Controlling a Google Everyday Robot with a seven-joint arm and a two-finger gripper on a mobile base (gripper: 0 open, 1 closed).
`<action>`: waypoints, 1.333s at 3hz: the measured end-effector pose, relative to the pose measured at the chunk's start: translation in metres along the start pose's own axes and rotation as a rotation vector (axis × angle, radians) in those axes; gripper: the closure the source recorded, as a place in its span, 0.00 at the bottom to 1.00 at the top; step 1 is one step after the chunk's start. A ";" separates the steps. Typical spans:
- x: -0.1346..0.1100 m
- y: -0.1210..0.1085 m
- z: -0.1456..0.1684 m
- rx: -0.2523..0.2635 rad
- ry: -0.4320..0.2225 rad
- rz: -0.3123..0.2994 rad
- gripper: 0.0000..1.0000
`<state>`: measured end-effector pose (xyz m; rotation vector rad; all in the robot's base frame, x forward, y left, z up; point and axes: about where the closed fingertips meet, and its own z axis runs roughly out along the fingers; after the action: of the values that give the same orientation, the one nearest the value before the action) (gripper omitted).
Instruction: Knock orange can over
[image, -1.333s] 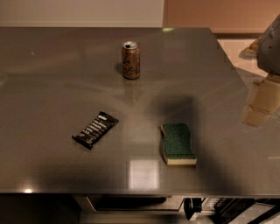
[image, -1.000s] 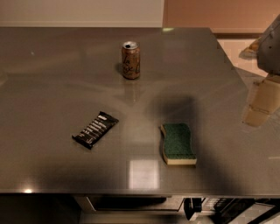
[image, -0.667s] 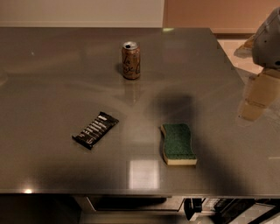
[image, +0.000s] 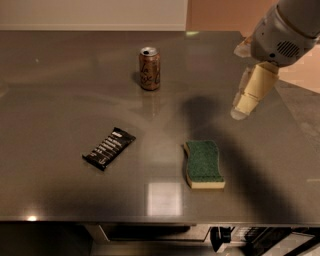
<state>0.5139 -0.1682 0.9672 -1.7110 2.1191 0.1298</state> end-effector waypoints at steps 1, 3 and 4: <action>-0.031 -0.028 0.029 0.016 -0.071 -0.008 0.00; -0.090 -0.072 0.087 0.032 -0.197 0.020 0.00; -0.118 -0.097 0.113 0.025 -0.253 0.047 0.00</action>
Offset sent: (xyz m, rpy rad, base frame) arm 0.1212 0.0978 -0.0359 0.2275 -0.0798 -0.0119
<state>0.6541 -0.0471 0.9255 -1.5418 1.9659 0.3142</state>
